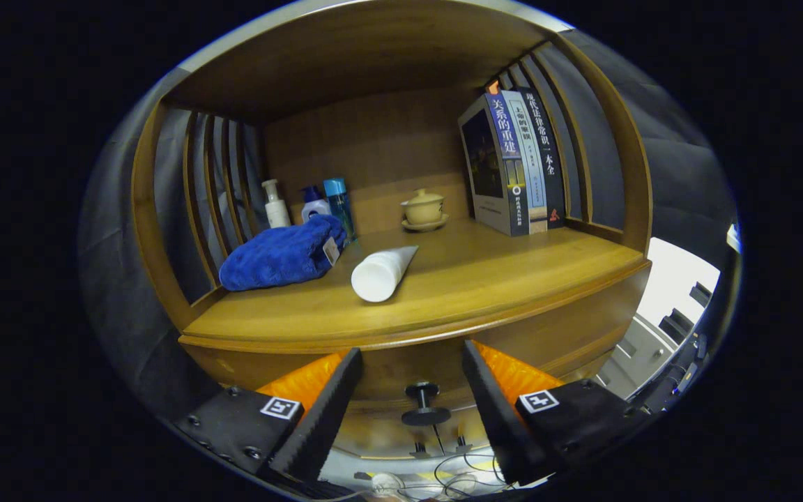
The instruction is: Pull open the drawer, take out the items inside it, and place them on the countertop above the cabinet.
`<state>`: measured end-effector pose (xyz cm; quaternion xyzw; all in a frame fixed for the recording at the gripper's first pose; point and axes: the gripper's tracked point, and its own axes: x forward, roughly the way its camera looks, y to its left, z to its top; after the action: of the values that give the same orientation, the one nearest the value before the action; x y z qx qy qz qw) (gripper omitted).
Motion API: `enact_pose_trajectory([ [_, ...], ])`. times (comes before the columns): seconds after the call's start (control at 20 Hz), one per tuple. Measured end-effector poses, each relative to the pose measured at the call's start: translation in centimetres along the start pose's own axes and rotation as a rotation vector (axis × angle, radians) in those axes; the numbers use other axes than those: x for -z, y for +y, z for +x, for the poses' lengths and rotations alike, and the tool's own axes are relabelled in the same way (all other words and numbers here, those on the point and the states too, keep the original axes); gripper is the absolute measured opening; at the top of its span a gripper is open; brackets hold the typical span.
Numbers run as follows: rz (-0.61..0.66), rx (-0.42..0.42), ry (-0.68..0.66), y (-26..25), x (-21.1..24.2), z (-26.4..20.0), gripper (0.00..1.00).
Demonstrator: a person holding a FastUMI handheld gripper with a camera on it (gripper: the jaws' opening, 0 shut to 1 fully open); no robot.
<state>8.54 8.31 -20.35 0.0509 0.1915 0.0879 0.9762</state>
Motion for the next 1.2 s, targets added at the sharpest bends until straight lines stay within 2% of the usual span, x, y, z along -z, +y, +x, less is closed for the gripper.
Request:
enact_pose_trajectory([
  [0.35,-0.011,0.046,-0.005,0.2,-0.6,-1.5,0.99],
  [0.75,0.009,0.012,-0.140,4.0,-3.3,-10.3,0.98],
  [0.95,-0.084,0.035,-0.164,4.0,-4.7,-11.5,0.98],
  [1.2,-0.052,0.028,-0.169,4.1,-4.8,-12.0,0.98],
])
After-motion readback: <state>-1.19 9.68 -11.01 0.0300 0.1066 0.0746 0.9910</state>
